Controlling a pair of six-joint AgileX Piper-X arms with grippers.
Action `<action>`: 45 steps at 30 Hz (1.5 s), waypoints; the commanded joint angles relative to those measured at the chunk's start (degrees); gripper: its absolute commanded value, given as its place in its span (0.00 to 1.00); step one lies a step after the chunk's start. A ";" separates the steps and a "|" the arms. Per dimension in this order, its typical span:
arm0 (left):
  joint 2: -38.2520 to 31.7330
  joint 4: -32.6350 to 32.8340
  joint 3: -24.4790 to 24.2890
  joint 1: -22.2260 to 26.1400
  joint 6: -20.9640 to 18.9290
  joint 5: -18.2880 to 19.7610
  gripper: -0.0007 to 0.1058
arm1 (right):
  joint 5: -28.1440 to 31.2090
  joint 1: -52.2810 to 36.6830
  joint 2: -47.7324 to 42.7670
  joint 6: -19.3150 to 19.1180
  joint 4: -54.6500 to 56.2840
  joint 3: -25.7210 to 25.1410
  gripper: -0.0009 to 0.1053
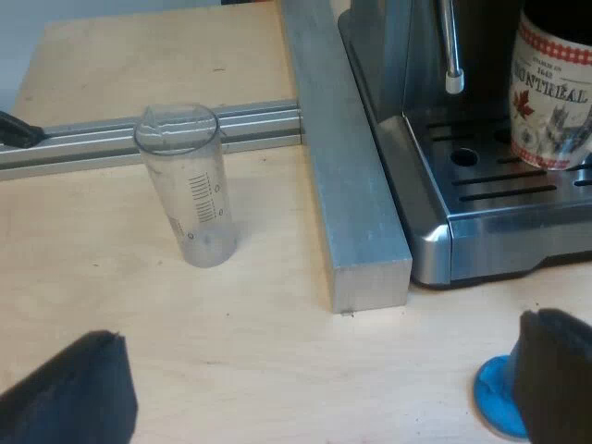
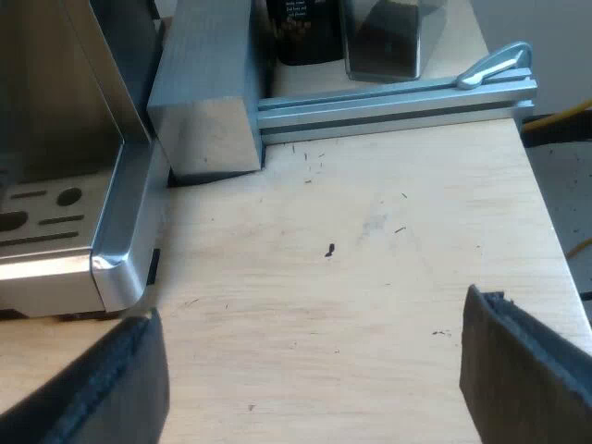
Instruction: Place mug into machine
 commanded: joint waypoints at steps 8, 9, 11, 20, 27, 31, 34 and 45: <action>-7.89 -1.97 0.42 -0.09 -0.60 1.16 0.80 | -0.37 -0.08 -2.26 -0.53 -0.91 -0.24 0.64; -7.89 -1.97 0.42 -0.09 -0.60 1.16 0.80 | -0.37 -0.08 -2.26 -0.53 -0.91 -0.24 0.64; -7.89 -1.97 0.42 -0.09 -0.60 1.16 0.80 | -0.37 -0.08 -2.26 -0.53 -0.91 -0.24 0.64; -7.89 -2.20 0.55 -0.09 -0.60 1.16 0.80 | -0.37 -0.08 -2.26 -0.53 -0.91 -0.24 0.64; -8.00 -2.20 0.52 -0.29 -0.60 1.39 0.80 | -0.37 -0.08 -2.26 -0.53 -0.91 -0.24 0.64; -8.00 -2.20 0.52 -0.26 -0.23 2.26 0.80 | -0.37 -0.08 -2.26 -0.53 -0.91 -0.24 0.64; -8.10 -2.45 0.67 -0.26 -0.13 2.43 0.80 | -0.37 -0.08 -2.26 -0.53 -0.91 -0.24 0.64; -8.10 -2.43 0.67 -0.26 -0.13 2.43 0.80 | -0.37 -0.08 -2.26 -0.53 -1.04 -0.24 0.64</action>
